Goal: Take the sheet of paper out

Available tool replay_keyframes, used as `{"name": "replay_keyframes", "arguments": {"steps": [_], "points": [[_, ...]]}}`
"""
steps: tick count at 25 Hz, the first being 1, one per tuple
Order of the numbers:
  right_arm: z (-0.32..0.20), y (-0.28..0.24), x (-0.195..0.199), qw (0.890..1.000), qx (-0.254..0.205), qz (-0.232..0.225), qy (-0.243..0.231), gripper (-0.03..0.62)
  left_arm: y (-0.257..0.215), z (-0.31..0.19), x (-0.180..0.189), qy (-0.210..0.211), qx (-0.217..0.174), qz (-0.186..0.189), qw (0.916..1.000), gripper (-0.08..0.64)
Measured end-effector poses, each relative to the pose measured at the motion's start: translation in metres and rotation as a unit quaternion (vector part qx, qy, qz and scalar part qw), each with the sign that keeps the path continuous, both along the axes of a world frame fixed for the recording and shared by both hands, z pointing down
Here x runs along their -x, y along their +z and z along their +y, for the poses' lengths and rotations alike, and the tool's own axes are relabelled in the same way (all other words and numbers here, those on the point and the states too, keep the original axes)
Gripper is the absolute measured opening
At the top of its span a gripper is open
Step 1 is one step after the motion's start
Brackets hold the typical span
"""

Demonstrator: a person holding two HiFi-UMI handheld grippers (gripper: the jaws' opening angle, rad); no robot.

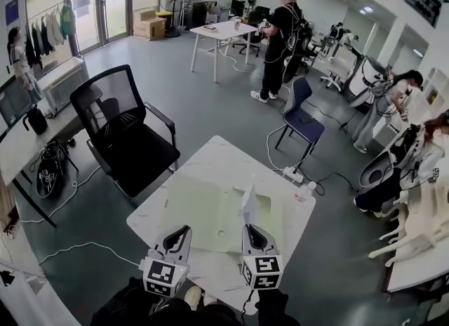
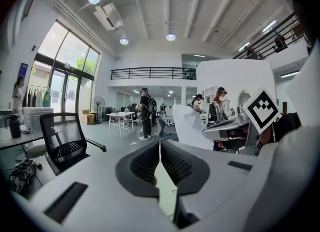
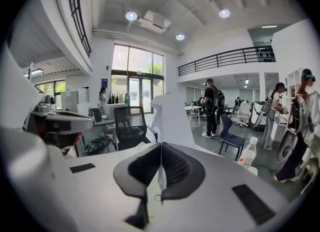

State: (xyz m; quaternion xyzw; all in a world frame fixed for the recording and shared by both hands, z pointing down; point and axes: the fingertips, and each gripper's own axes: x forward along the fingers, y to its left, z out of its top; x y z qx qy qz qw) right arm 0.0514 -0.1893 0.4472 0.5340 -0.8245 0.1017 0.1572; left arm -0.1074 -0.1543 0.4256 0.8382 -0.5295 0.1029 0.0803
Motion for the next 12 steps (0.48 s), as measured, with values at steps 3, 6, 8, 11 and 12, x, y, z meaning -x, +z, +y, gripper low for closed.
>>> {"name": "replay_keyframes", "arguments": {"steps": [3,6,8,11,12], "points": [[0.022,-0.011,-0.003,1.000,-0.016,-0.003,0.013,0.018,-0.008,0.012,-0.004,0.015,-0.010,0.001,0.9998,0.029],[0.043,-0.018,-0.009,0.999,-0.026,-0.005,0.028,0.018,-0.014,0.024,-0.009,0.030,-0.020,0.000,0.9993,0.029],[0.058,-0.020,-0.013,0.999,-0.031,-0.006,0.039,0.018,-0.017,0.033,-0.010,0.038,-0.025,-0.002,0.9989,0.029],[0.078,-0.020,-0.016,0.998,-0.036,-0.009,0.056,0.018,-0.018,0.045,-0.009,0.053,-0.032,-0.003,0.9981,0.029],[0.084,-0.020,-0.017,0.997,-0.038,-0.009,0.061,0.018,-0.019,0.048,-0.010,0.057,-0.034,-0.003,0.9978,0.029]]}}
